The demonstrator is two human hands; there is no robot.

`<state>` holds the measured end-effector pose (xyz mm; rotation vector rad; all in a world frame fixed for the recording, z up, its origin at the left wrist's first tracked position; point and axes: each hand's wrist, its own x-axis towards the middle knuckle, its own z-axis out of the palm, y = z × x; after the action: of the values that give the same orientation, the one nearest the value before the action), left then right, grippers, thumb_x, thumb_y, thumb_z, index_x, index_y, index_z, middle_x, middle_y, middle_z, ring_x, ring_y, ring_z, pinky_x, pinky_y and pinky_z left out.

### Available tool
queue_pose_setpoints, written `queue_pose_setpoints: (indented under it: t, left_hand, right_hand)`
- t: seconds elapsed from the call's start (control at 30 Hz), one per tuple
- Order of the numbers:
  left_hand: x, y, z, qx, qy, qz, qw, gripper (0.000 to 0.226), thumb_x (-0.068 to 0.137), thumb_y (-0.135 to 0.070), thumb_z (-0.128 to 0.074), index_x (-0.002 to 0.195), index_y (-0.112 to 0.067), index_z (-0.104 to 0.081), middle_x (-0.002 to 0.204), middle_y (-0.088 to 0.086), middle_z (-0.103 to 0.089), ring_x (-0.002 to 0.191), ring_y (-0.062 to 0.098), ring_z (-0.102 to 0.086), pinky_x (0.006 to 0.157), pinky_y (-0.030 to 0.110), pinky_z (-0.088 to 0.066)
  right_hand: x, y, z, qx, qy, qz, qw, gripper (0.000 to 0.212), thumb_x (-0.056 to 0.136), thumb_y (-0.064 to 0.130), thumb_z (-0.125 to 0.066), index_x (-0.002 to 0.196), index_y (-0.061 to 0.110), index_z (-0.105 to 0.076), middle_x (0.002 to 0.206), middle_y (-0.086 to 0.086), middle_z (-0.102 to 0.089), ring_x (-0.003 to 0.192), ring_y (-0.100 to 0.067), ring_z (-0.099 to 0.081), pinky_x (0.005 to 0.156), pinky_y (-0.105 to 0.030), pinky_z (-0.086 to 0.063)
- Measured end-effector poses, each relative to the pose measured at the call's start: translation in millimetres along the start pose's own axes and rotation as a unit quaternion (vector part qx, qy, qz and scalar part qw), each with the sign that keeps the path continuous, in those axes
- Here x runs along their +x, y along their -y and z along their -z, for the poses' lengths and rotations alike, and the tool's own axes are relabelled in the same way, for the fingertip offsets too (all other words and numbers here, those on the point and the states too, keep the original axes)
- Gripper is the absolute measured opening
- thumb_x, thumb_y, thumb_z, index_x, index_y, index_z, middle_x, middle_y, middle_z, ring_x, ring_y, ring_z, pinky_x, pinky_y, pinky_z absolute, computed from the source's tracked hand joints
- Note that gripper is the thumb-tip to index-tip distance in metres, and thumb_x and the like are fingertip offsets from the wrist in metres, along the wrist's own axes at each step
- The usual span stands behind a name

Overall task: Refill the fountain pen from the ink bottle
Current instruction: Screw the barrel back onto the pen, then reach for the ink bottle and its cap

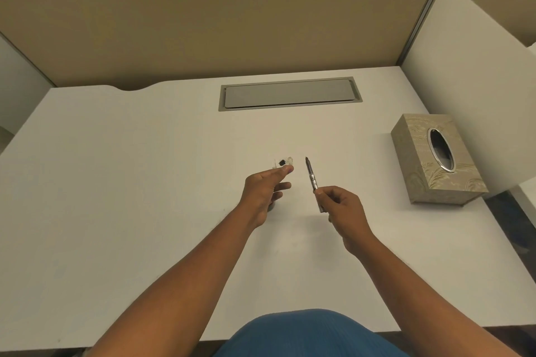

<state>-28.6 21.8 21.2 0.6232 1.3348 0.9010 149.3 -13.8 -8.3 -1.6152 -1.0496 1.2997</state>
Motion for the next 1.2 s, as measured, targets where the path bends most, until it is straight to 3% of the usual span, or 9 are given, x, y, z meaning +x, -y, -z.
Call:
queue_pose_setpoints:
  t: [0.13, 0.27, 0.37, 0.47, 0.67, 1.03, 1.2]
  left_hand:
    - [0.2, 0.3, -0.1, -0.002, 0.009, -0.004, 1.000, 0.037, 0.058, -0.052, -0.084, 0.088, -0.031, -0.083, 0.094, -0.005, -0.080, 0.088, 0.019, -0.061, 0.079, 0.036, -0.034]
    - [-1.3, 2.0, 2.7, 0.001, 0.008, -0.004, 1.000, 0.011, 0.076, -0.038, -0.082, 0.083, -0.029, -0.084, 0.094, -0.006, -0.079, 0.086, 0.018, -0.065, 0.081, 0.035, -0.036]
    - [-2.8, 3.5, 8.2, -0.002, 0.012, -0.002, 1.000, 0.018, 0.075, -0.038, -0.082, 0.087, -0.025, -0.084, 0.096, -0.004, -0.079, 0.085, 0.020, -0.064, 0.080, 0.034, -0.037]
    - [-4.9, 2.5, 15.2, -0.020, 0.011, -0.005, 1.000, 0.018, 0.080, -0.029, -0.080, 0.093, -0.016, -0.082, 0.108, 0.002, -0.078, 0.085, 0.021, -0.065, 0.078, 0.033, -0.040]
    - [-6.4, -1.2, 27.1, -0.033, 0.019, -0.008, 0.999, 0.013, 0.086, -0.022, -0.076, 0.095, -0.013, -0.079, 0.105, -0.002, -0.078, 0.075, 0.016, -0.066, 0.072, 0.027, -0.045]
    - [-0.9, -4.6, 49.2, -0.024, 0.032, -0.005, 0.999, 0.022, 0.087, -0.023, -0.075, 0.104, -0.010, -0.077, 0.111, -0.001, -0.077, 0.076, 0.016, -0.066, 0.074, 0.025, -0.050]
    - [-0.6, -3.5, 54.6, -0.027, 0.047, -0.003, 0.999, 0.020, 0.085, -0.024, -0.077, 0.102, -0.011, -0.078, 0.111, -0.001, -0.077, 0.077, 0.017, -0.065, 0.074, 0.026, -0.050]
  right_hand:
    - [7.6, -15.1, -0.1, -0.097, -0.017, 0.002, 0.995, 0.011, 0.089, 0.025, -0.068, 0.082, 0.019, -0.074, 0.074, 0.003, -0.069, 0.067, -0.010, -0.057, 0.060, -0.023, -0.042]
    - [16.3, -34.0, -7.0, -0.243, -0.030, 0.009, 0.970, 0.011, 0.086, 0.028, -0.068, 0.080, 0.020, -0.071, 0.061, 0.009, -0.067, 0.066, 0.000, -0.056, 0.057, -0.021, -0.036]
    - [23.5, -44.6, -9.8, -0.293, -0.057, -0.003, 0.954, 0.011, 0.085, 0.033, -0.066, 0.083, 0.022, -0.071, 0.065, 0.009, -0.068, 0.072, -0.005, -0.059, 0.059, -0.025, -0.038]
    - [26.6, -46.6, -12.4, -0.321, -0.069, -0.011, 0.945, 0.012, 0.084, 0.035, -0.066, 0.087, 0.025, -0.071, 0.077, 0.009, -0.067, 0.081, -0.017, -0.063, 0.064, -0.029, -0.042]
    - [30.5, -49.0, -18.0, -0.352, -0.069, -0.026, 0.933, 0.013, 0.082, 0.036, -0.062, 0.087, 0.027, -0.070, 0.082, 0.008, -0.068, 0.078, -0.021, -0.066, 0.071, -0.033, -0.053]
    - [26.5, -45.3, -25.5, -0.367, -0.090, -0.032, 0.925, 0.023, 0.085, 0.041, -0.062, 0.099, 0.024, -0.069, 0.085, 0.011, -0.063, 0.082, -0.018, -0.061, 0.071, -0.030, -0.049]
    - [18.0, -40.0, -30.4, -0.371, -0.109, -0.028, 0.922, 0.029, 0.087, 0.045, -0.058, 0.106, 0.025, -0.066, 0.083, 0.011, -0.070, 0.081, -0.017, -0.061, 0.070, -0.030, -0.047]
